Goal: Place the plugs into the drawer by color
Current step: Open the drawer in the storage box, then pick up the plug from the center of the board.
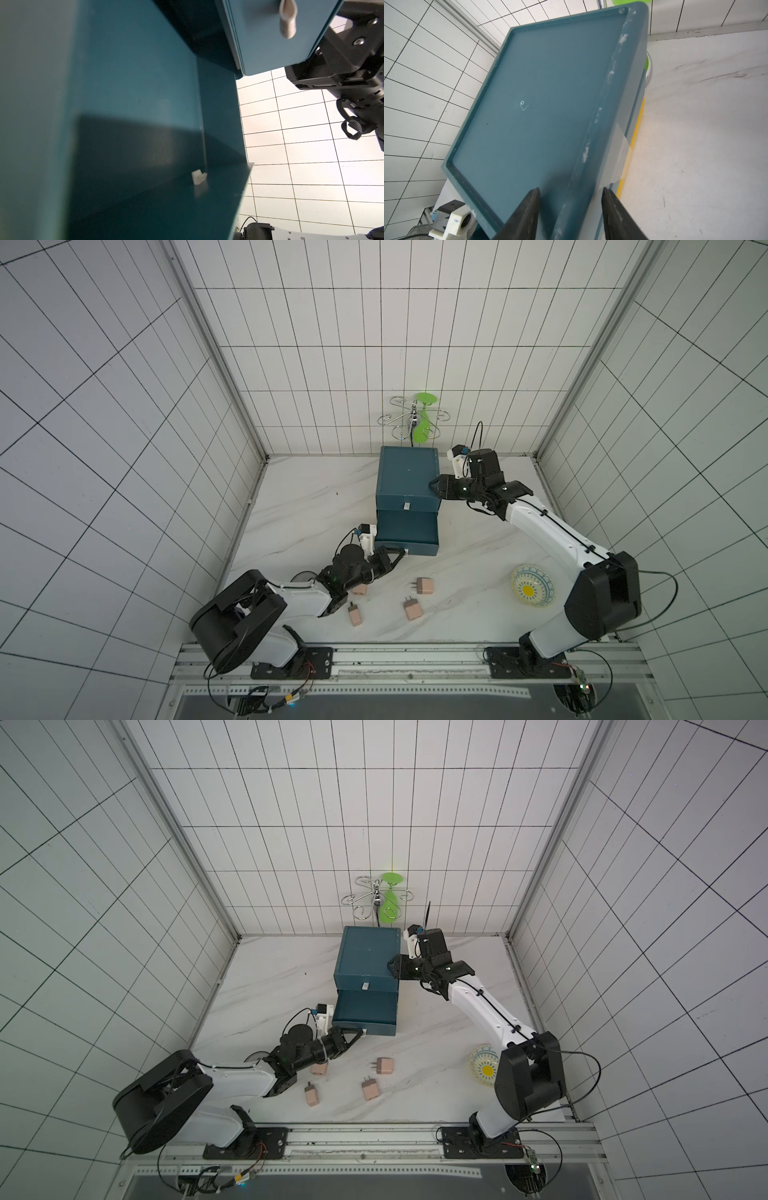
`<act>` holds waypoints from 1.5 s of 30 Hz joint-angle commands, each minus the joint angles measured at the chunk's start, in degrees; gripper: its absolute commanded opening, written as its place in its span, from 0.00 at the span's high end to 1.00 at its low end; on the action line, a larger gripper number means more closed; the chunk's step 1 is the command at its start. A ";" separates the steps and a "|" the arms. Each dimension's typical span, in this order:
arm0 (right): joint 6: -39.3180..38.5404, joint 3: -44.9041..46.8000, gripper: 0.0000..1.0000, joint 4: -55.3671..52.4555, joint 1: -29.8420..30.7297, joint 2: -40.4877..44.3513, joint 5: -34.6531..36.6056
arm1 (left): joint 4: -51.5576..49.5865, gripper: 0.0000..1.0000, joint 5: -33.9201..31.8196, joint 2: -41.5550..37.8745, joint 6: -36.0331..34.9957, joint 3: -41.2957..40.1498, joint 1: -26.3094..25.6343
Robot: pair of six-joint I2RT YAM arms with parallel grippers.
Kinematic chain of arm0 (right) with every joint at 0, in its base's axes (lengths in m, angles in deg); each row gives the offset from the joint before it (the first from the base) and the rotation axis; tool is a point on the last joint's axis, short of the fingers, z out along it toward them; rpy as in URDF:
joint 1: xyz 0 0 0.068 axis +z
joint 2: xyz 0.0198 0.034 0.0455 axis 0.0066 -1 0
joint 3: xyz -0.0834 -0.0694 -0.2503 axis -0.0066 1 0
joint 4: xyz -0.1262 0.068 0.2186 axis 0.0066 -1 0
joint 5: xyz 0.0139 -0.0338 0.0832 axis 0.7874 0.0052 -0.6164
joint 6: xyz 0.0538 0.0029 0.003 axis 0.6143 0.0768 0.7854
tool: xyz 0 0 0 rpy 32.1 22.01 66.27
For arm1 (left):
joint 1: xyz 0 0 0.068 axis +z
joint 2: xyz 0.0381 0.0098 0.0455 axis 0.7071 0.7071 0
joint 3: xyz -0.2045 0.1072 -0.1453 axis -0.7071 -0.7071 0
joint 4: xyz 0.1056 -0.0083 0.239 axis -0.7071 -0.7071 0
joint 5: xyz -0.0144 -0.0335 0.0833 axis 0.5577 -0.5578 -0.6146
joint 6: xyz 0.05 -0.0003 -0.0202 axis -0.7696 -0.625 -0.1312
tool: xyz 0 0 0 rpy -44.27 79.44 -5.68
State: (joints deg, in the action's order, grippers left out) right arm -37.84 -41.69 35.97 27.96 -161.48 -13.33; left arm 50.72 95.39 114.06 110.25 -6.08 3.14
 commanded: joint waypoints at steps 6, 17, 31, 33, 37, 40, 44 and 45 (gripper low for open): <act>0.19 -0.15 0.49 -3.44 -0.65 -1.41 1.19 | -3.32 0.87 1.30 -0.36 -1.47 -0.91 -0.23; 0.18 -2.84 0.47 -5.92 -0.48 0.63 0.27 | -16.50 0.40 -1.84 -9.61 -5.10 1.00 -1.73; 2.92 10.20 0.38 -11.27 -0.22 21.16 4.51 | -43.70 0.32 5.39 -24.95 -11.45 4.44 2.27; 3.75 15.43 0.37 -11.47 0.40 25.62 4.04 | -48.01 0.33 5.97 -26.38 -13.42 7.03 2.36; 4.48 22.25 0.36 -14.18 4.47 32.15 5.92 | -61.70 0.36 5.17 -28.69 -16.84 12.02 2.61; 5.33 25.85 0.35 -16.13 11.36 34.41 9.49 | -65.47 0.35 7.51 -30.49 -18.21 12.28 2.77; 8.91 31.86 0.35 -13.52 20.84 35.15 11.66 | -68.77 0.34 4.21 -33.54 -20.42 13.63 2.77; 9.68 32.52 0.35 -13.42 23.52 34.89 13.05 | -70.88 0.34 3.60 -33.86 -21.53 15.21 3.03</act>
State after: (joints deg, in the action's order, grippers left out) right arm -31.17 -12.01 22.50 46.97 -126.93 -4.17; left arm -13.69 100.79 81.58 92.65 5.92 5.76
